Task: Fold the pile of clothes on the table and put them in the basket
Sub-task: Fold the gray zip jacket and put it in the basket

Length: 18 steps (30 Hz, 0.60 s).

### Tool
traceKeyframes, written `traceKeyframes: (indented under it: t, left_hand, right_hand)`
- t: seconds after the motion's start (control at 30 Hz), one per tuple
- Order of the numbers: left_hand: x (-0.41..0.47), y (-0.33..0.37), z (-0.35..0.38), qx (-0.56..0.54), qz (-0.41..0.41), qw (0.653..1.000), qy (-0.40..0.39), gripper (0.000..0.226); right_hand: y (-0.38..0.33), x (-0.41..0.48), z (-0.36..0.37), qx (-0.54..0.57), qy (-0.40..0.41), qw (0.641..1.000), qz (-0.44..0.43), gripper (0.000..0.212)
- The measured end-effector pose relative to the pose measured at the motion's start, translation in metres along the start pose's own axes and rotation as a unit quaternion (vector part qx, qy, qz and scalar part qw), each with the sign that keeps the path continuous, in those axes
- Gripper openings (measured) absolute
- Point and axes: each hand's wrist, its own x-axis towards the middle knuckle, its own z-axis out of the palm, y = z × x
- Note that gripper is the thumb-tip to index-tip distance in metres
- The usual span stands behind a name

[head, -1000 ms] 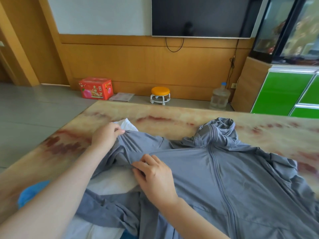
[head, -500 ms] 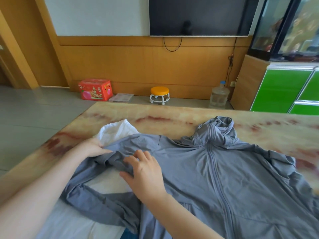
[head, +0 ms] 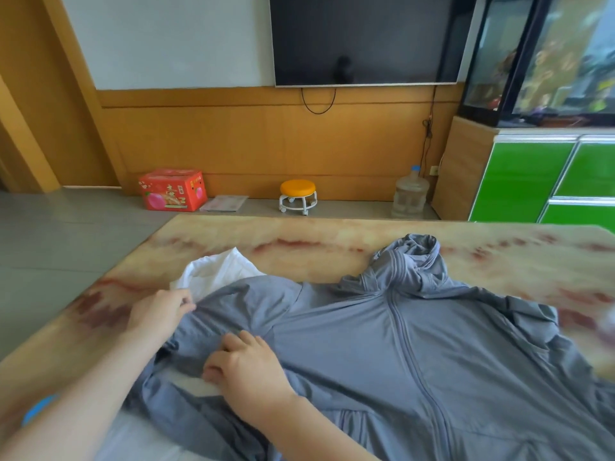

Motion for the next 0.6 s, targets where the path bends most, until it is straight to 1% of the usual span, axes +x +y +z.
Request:
traceKeyframes:
  t: [0.03, 0.07, 0.1, 0.13, 0.17, 0.2, 0.23, 0.27, 0.3, 0.33, 0.4, 0.47, 0.5, 0.53, 0.6]
  left_hand:
    - [0.000, 0.000, 0.001, -0.010, -0.006, 1.000, -0.005, 0.013]
    - [0.001, 0.001, 0.002, -0.025, -0.006, 1.000, 0.008, 0.006]
    - [0.002, 0.004, 0.002, -0.026, 0.006, 0.999, 0.041, 0.010]
    - [0.002, 0.012, 0.002, -0.018, 0.024, 0.997, 0.074, 0.021]
    - [0.001, 0.026, 0.001, -0.032, 0.051, 0.992, 0.108, 0.028]
    - [-0.003, 0.045, -0.002, -0.060, 0.081, 0.987, 0.123, 0.031]
    - [-0.009, 0.067, -0.006, -0.091, 0.114, 0.983, 0.110, 0.031]
    - [-0.018, 0.092, -0.008, -0.115, 0.153, 0.979, 0.075, 0.032]
    - [-0.028, 0.116, -0.007, -0.121, 0.193, 0.973, 0.027, 0.035]
    - [-0.039, 0.139, -0.004, -0.108, 0.229, 0.967, -0.021, 0.040]
    - [-0.062, 0.178, 0.007, -0.058, 0.283, 0.952, -0.103, 0.050]
    - [-0.077, 0.204, 0.022, -0.027, 0.296, 0.939, -0.175, 0.055]
    - [-0.077, 0.212, 0.029, -0.030, 0.288, 0.938, -0.190, 0.055]
    - [-0.071, 0.218, 0.034, -0.036, 0.278, 0.944, -0.176, 0.053]
    - [-0.050, 0.225, 0.043, -0.048, 0.259, 0.961, -0.088, 0.047]
  right_hand:
    - [0.001, -0.002, -0.003, 0.035, -0.018, 0.999, 0.000, 0.034]
    - [0.002, -0.004, -0.009, 0.072, -0.026, 0.997, 0.003, 0.039]
    - [0.005, -0.007, -0.017, 0.102, -0.040, 0.994, 0.007, 0.043]
    - [0.011, -0.012, -0.027, 0.119, -0.040, 0.992, 0.017, 0.047]
    - [0.020, -0.019, -0.037, 0.127, -0.022, 0.991, 0.028, 0.048]
    - [0.032, -0.026, -0.047, 0.140, -0.006, 0.989, 0.052, 0.046]
    - [0.047, -0.036, -0.054, 0.144, 0.005, 0.986, 0.080, 0.042]
    - [0.064, -0.047, -0.062, 0.128, 0.015, 0.986, 0.108, 0.037]
    - [0.082, -0.057, -0.070, 0.085, 0.029, 0.988, 0.122, 0.036]
    - [0.101, -0.069, -0.078, 0.038, 0.027, 0.990, 0.136, 0.037]
    - [0.135, -0.093, -0.094, 0.001, -0.039, 0.978, 0.207, 0.042]
    - [0.168, -0.115, -0.108, 0.009, -0.080, 0.956, 0.282, 0.047]
    - [0.183, -0.123, -0.115, 0.013, -0.063, 0.947, 0.315, 0.045]
    - [0.196, -0.128, -0.124, 0.021, -0.025, 0.939, 0.344, 0.041]
    - [0.222, -0.129, -0.141, 0.018, 0.070, 0.918, 0.391, 0.030]
